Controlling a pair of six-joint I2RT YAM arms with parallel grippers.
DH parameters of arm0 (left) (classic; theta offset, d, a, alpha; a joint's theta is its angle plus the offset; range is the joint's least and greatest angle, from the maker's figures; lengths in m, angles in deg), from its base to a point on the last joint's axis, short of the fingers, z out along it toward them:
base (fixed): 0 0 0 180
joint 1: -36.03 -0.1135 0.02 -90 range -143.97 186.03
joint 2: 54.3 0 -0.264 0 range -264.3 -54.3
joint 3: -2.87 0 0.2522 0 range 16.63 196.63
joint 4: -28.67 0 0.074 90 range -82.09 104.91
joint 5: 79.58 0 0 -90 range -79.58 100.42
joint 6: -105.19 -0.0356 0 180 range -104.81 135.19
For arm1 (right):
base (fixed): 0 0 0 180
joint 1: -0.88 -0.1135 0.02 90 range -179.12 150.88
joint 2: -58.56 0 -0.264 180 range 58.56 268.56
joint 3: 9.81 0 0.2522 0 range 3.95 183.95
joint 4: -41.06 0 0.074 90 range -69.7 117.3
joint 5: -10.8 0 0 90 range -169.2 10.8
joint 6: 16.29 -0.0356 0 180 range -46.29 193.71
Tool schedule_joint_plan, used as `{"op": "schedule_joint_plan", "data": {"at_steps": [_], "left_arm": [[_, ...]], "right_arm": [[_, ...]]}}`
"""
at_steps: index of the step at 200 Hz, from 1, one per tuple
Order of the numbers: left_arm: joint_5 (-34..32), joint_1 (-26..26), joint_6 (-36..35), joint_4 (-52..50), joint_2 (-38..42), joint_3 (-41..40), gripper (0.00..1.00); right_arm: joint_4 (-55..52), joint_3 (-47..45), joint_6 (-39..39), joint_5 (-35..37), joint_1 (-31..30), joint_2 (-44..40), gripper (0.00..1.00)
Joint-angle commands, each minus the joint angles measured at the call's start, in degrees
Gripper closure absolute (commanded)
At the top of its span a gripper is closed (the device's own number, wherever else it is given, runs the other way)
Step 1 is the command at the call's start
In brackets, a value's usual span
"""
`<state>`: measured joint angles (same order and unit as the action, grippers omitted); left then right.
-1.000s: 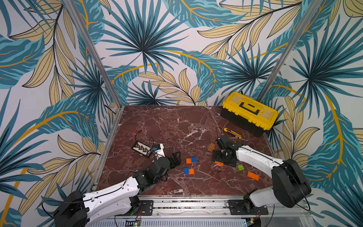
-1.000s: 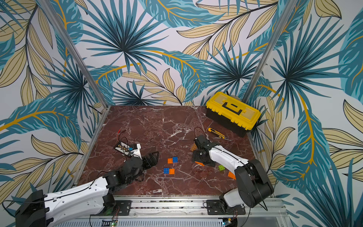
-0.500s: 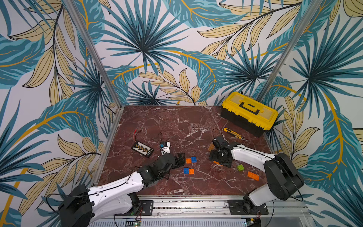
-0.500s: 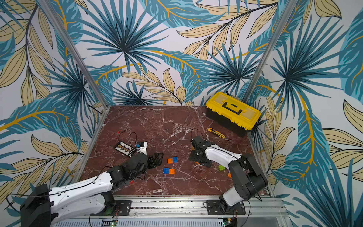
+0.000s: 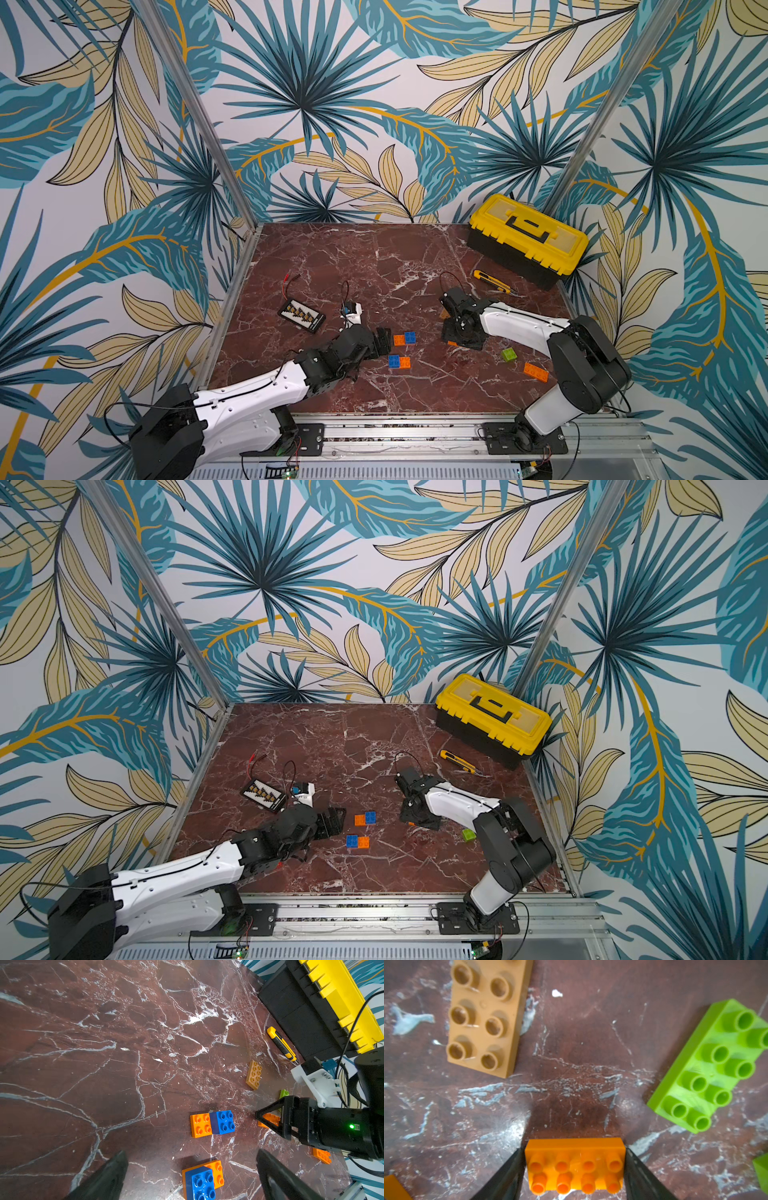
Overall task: Assemble the number 5 with lego
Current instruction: Pick up the lego brick from the center of the board.
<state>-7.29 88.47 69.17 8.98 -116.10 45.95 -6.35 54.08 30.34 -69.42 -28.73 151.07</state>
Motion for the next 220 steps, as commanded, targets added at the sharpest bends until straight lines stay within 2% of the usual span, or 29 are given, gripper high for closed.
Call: {"op": "schedule_joint_plan", "data": {"at_steps": [1,47,81,101,151,179,220], "left_arm": [[0.22,-0.16,0.08,-1.26,0.01,3.24,0.00],[0.75,-0.20,0.07,-1.62,-0.16,3.54,0.00],[0.93,-0.19,0.25,-2.50,-0.07,3.81,0.00],[1.26,-0.15,0.43,-2.57,-0.07,3.76,0.00],[1.54,-0.15,0.50,-2.75,-0.21,3.99,0.00],[1.54,-0.15,0.77,-3.12,-0.16,3.98,0.00],[1.89,-0.16,1.51,-4.72,0.23,3.63,0.00]], "right_arm": [[-1.68,-2.58,0.57,-0.68,-0.36,0.92,0.24],[-1.99,-2.64,0.96,-1.87,-0.34,1.53,0.31],[-1.86,-2.94,0.99,-3.02,-0.30,0.46,0.24],[-1.95,-3.24,0.99,-3.71,-0.28,0.57,0.24],[-3.19,-2.92,1.22,-2.96,-0.40,0.05,0.32],[-3.91,-2.59,2.18,-2.39,-0.49,-1.50,0.46],[-7.34,-0.21,2.76,-2.59,-1.76,-4.60,0.48]]}}
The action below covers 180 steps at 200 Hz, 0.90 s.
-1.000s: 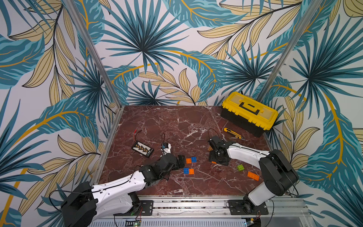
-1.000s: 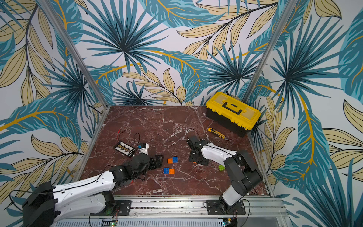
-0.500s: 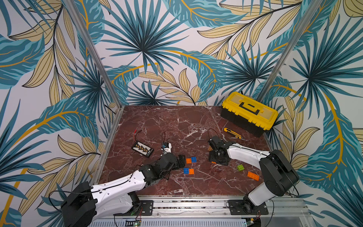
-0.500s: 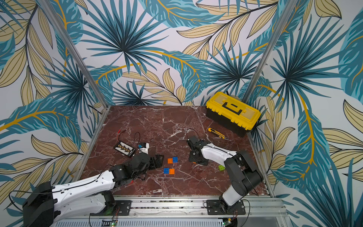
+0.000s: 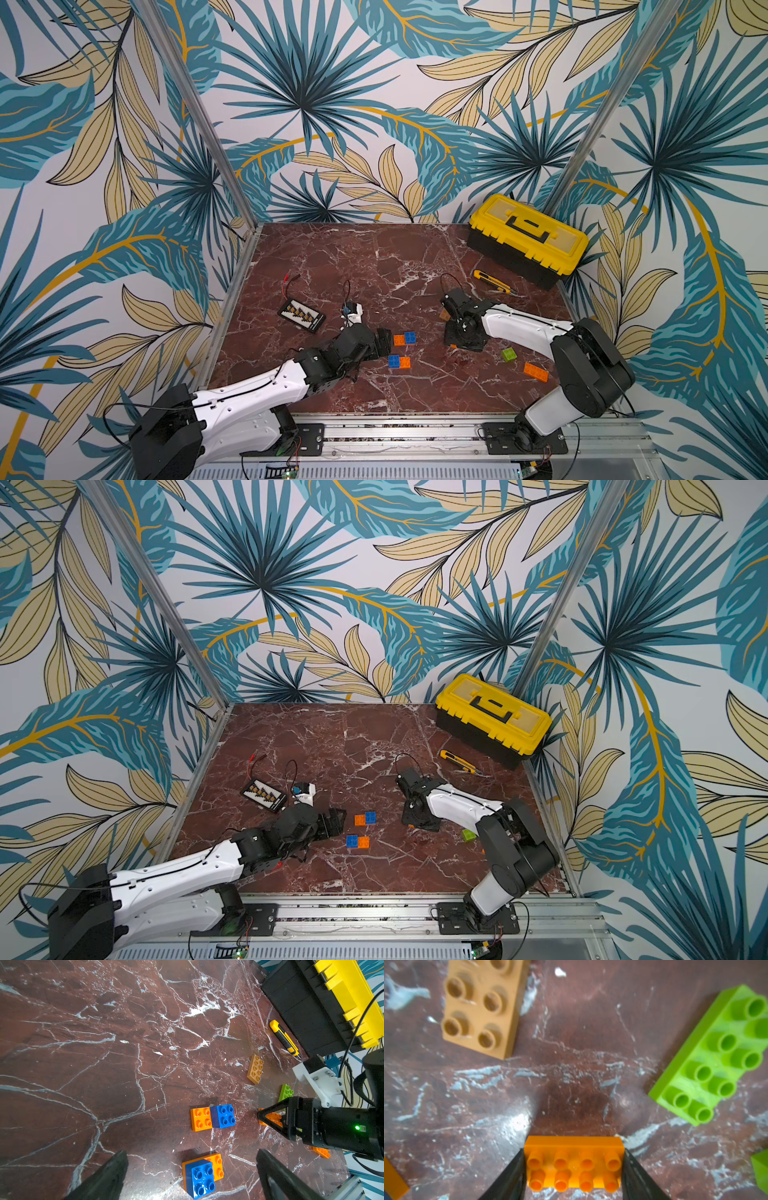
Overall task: Assemble the number 5 with lego
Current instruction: Pick up the lego brick from the center of the board, then assemble the lego brick with the lego brick.
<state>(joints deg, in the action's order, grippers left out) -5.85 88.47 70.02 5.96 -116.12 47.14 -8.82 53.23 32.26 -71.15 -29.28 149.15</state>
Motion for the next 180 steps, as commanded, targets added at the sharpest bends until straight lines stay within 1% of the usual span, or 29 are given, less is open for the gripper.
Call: {"op": "schedule_joint_plan", "data": {"at_steps": [1,43,75,120,124,140,180], "left_arm": [[0.41,-0.16,0.64,-1.78,0.27,2.41,0.00],[-0.13,-0.16,3.16,-3.18,2.08,-0.03,0.01],[-0.73,-0.15,5.12,-3.73,4.20,-2.32,0.00],[-1.76,-0.24,7.60,-6.42,7.01,-4.43,0.00],[-1.72,-0.24,7.90,-7.88,7.25,-4.72,0.01],[-1.27,-0.32,8.99,-8.19,8.30,-5.90,0.01],[-0.60,-0.41,10.21,-8.27,11.59,-8.34,0.00]], "right_arm": [[-4.99,0.73,0.80,-0.86,-1.31,-2.82,0.48],[-7.06,2.98,-1.48,-1.14,-5.19,-7.20,0.48],[-7.17,5.31,-3.84,-1.38,-9.52,-7.21,0.48],[-6.78,10.11,-7.22,-0.81,-15.54,-4.47,0.48],[-6.66,10.69,-7.41,-0.71,-17.54,-4.04,0.48],[-6.25,12.66,-8.33,-0.36,-20.35,-2.04,0.49],[-7.46,18.35,-8.67,0.38,-24.56,3.89,0.49]]}}
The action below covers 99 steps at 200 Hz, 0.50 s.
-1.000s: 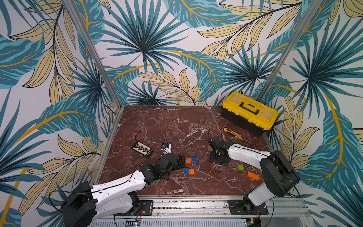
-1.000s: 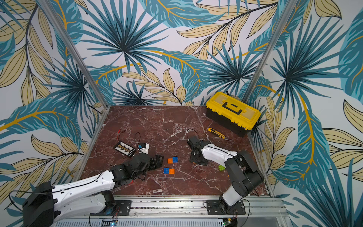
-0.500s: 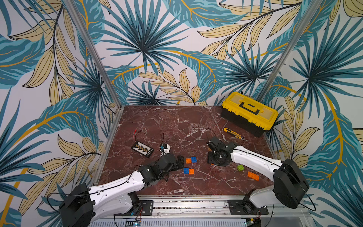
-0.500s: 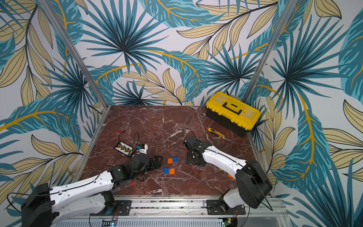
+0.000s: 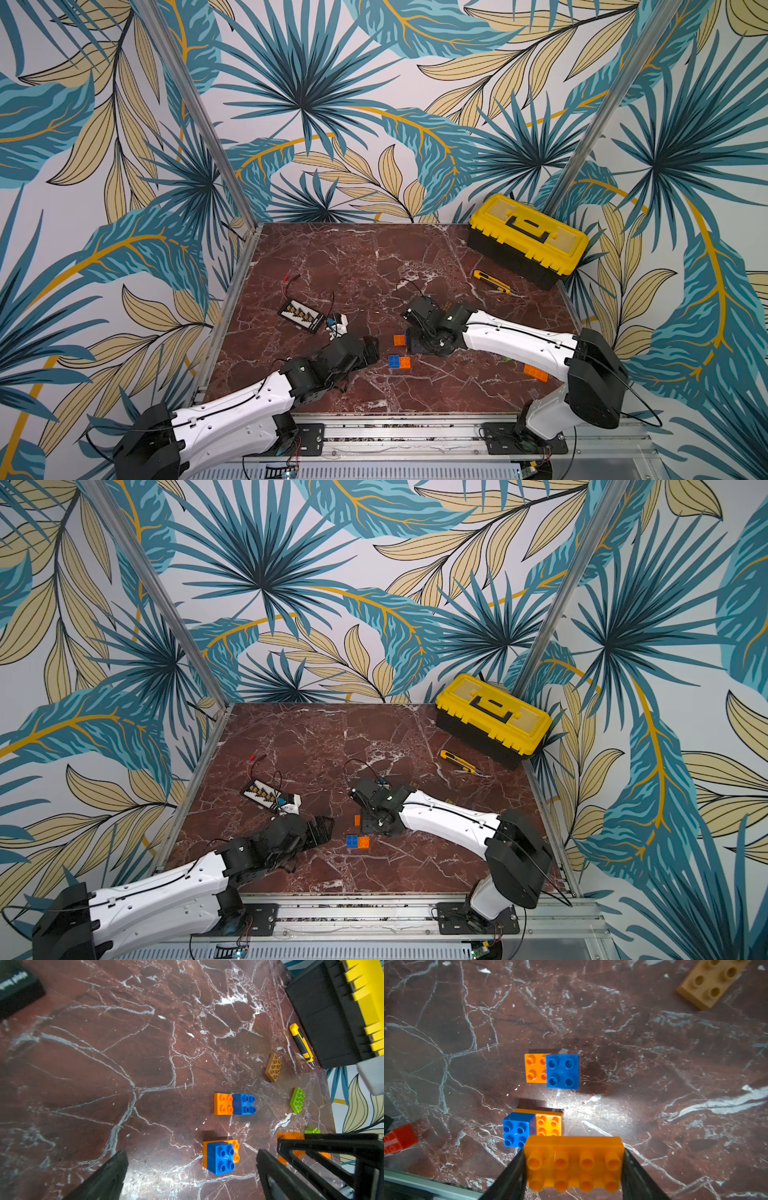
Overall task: Assemble the number 5 with lego
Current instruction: Assemble the lego brick with the lego brick.
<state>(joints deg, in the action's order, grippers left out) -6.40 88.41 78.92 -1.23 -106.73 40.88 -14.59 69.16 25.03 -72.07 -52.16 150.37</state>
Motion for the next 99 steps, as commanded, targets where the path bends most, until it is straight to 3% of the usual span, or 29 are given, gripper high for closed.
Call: {"op": "schedule_joint_plan", "data": {"at_steps": [1,99], "left_arm": [[-0.06,-0.35,1.31,-1.13,2.22,-2.10,0.00],[-0.19,-0.53,2.29,-2.49,4.31,-3.68,0.00]], "right_arm": [[-1.70,2.53,-1.42,1.30,-1.70,2.76,0.49],[-1.00,4.67,-3.57,1.43,-4.74,6.25,0.49]]}}
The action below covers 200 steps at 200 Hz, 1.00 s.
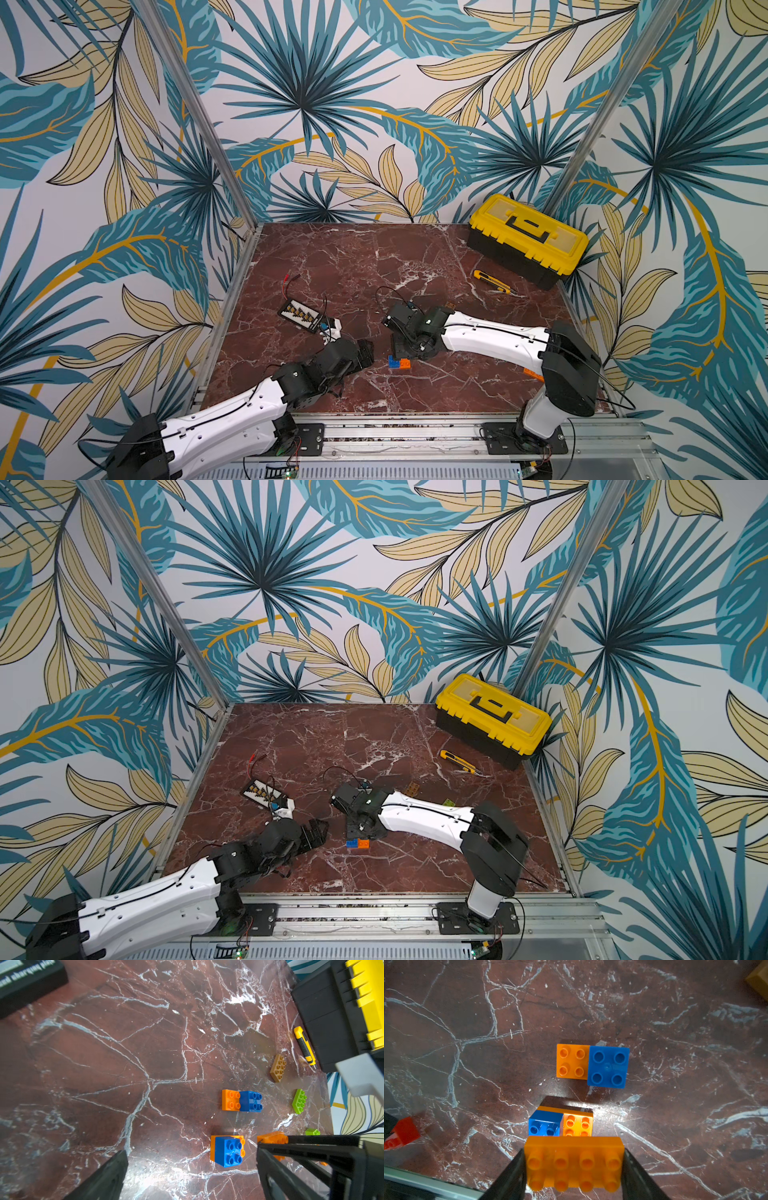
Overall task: Assemble the number 5 with lego
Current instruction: Assemble the lego brick with the lego brick.
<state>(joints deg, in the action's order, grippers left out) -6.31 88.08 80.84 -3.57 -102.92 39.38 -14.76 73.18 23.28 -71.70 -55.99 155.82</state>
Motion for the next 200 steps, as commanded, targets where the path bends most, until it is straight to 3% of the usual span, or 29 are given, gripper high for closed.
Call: {"op": "schedule_joint_plan", "data": {"at_steps": [1,61,200], "left_arm": [[-0.25,-0.20,0.41,-0.15,0.53,-2.17,0.01],[-0.34,-0.32,1.50,-0.72,0.53,-2.70,0.01],[-2.29,-0.28,3.34,-4.90,1.50,-2.11,0.00]], "right_arm": [[-0.78,0.65,-1.93,1.08,-0.94,0.82,0.49],[0.36,0.51,-6.28,2.27,-2.38,2.96,0.49],[1.88,1.45,-6.44,1.66,-3.12,5.75,0.48]]}}
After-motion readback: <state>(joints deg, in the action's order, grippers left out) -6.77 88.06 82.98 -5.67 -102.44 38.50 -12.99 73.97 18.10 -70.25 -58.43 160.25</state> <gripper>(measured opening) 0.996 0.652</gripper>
